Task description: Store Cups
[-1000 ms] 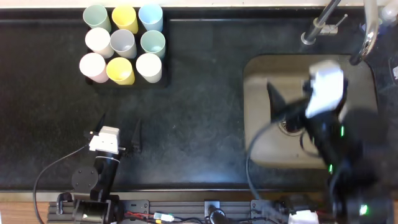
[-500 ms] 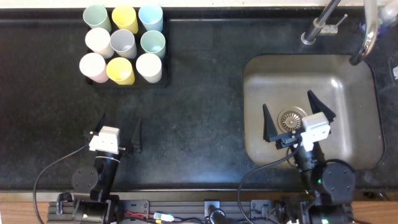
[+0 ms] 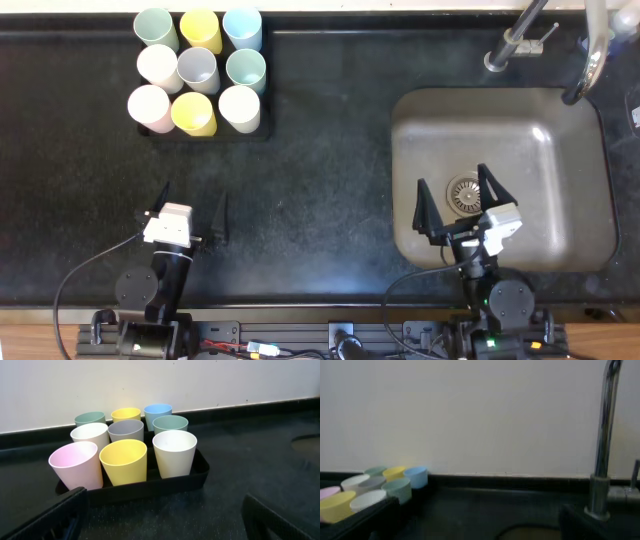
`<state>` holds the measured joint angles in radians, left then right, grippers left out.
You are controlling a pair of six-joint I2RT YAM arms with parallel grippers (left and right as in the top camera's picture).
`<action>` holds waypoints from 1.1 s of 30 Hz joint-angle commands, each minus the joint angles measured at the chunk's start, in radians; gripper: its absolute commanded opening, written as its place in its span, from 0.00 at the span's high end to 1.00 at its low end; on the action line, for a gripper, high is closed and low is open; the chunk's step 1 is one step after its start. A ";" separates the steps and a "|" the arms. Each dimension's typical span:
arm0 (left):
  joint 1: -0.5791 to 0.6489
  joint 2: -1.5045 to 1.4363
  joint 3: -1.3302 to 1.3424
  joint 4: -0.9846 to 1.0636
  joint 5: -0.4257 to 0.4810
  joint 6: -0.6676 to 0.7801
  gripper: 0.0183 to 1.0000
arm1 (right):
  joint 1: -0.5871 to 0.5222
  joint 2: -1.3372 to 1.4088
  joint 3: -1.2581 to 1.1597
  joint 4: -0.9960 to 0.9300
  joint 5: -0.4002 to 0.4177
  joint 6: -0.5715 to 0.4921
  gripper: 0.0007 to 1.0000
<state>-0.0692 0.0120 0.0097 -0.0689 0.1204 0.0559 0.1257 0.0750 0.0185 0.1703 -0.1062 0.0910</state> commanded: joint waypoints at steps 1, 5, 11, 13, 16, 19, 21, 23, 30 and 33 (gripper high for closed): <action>0.006 -0.010 -0.002 -0.004 0.010 0.012 0.00 | -0.002 -0.070 -0.014 -0.086 0.045 -0.077 0.00; 0.006 -0.010 -0.002 -0.004 0.010 0.012 0.00 | -0.002 -0.072 -0.014 -0.136 0.080 -0.143 0.00; 0.006 -0.010 -0.002 -0.004 0.010 0.012 0.00 | -0.002 -0.072 -0.014 -0.231 0.173 -0.147 0.00; 0.006 -0.010 -0.002 -0.004 0.010 0.012 0.00 | -0.002 -0.072 -0.014 -0.242 0.182 -0.148 0.00; 0.006 -0.010 -0.002 -0.004 0.010 0.012 0.00 | -0.002 -0.072 -0.014 -0.242 0.182 -0.148 0.00; 0.006 -0.010 -0.002 -0.004 0.010 0.012 0.00 | -0.002 -0.071 -0.014 -0.243 0.181 -0.148 0.00; 0.006 -0.010 -0.002 -0.004 0.010 0.012 0.00 | -0.002 -0.071 -0.014 -0.243 0.181 -0.147 0.00; 0.006 -0.010 -0.002 -0.004 0.010 0.012 0.00 | -0.002 -0.071 -0.014 -0.243 0.181 -0.147 0.00; 0.006 -0.010 -0.002 -0.004 0.010 0.012 0.00 | -0.002 -0.071 -0.014 -0.243 0.181 -0.147 0.00; 0.006 -0.010 -0.002 -0.004 0.010 0.012 0.00 | -0.002 -0.071 -0.014 -0.243 0.181 -0.148 0.00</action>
<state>-0.0692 0.0120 0.0097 -0.0689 0.1204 0.0559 0.1257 0.0147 0.0185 -0.0761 0.0647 -0.0528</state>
